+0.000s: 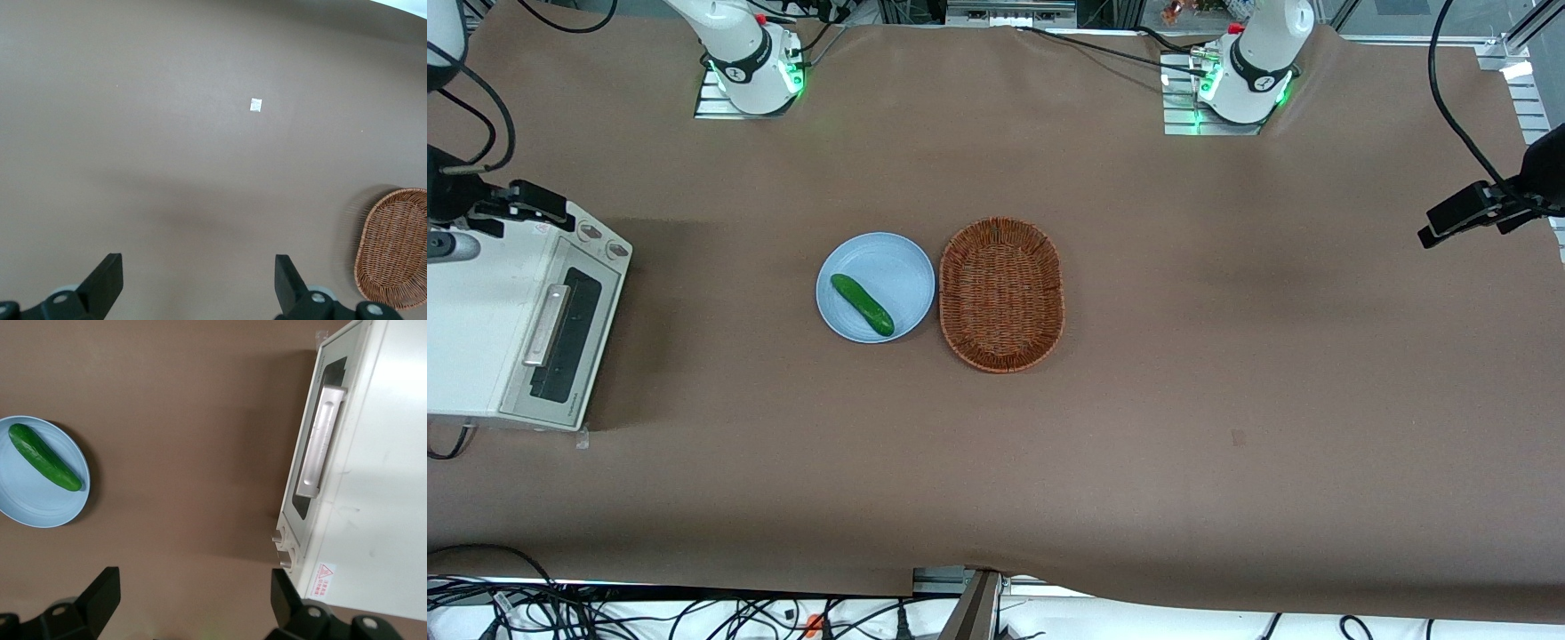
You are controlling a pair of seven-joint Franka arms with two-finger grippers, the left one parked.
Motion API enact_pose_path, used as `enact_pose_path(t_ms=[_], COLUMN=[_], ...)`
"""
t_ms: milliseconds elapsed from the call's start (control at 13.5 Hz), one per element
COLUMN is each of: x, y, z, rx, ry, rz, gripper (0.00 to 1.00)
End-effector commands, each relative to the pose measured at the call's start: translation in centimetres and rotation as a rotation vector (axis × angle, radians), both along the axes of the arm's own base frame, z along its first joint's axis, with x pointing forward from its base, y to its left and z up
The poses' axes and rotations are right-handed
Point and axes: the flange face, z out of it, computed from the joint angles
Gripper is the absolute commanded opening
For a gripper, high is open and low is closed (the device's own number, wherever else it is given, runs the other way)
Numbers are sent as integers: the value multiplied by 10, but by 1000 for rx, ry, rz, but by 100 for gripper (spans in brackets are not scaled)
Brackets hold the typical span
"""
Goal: Open oven door with right arm only
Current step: 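Move the right gripper down to the toaster oven's door handle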
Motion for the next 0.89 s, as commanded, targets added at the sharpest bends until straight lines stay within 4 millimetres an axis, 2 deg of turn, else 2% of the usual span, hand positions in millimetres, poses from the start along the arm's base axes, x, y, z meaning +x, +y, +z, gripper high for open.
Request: enact_pose_path(t_ms=[0, 74, 222, 296, 370, 519, 667, 741, 815], x=[7, 10, 8, 7, 10, 21, 29, 38, 49], y=[-3, -4, -7, -12, -18, -25, -32, -30, -18], z=[-13, -20, -27, -34, -49, -81, -105, -113, -119], rx=[-12, -20, -84, -134, -169, -256, -363, -397, -458], ry=[22, 32, 60, 80, 104, 149, 163, 141, 96], rz=[-11, -11, -38, -30, -22, -34, -69, -40, -2], gripper=[100, 84, 33, 21, 0, 0, 0, 0, 0])
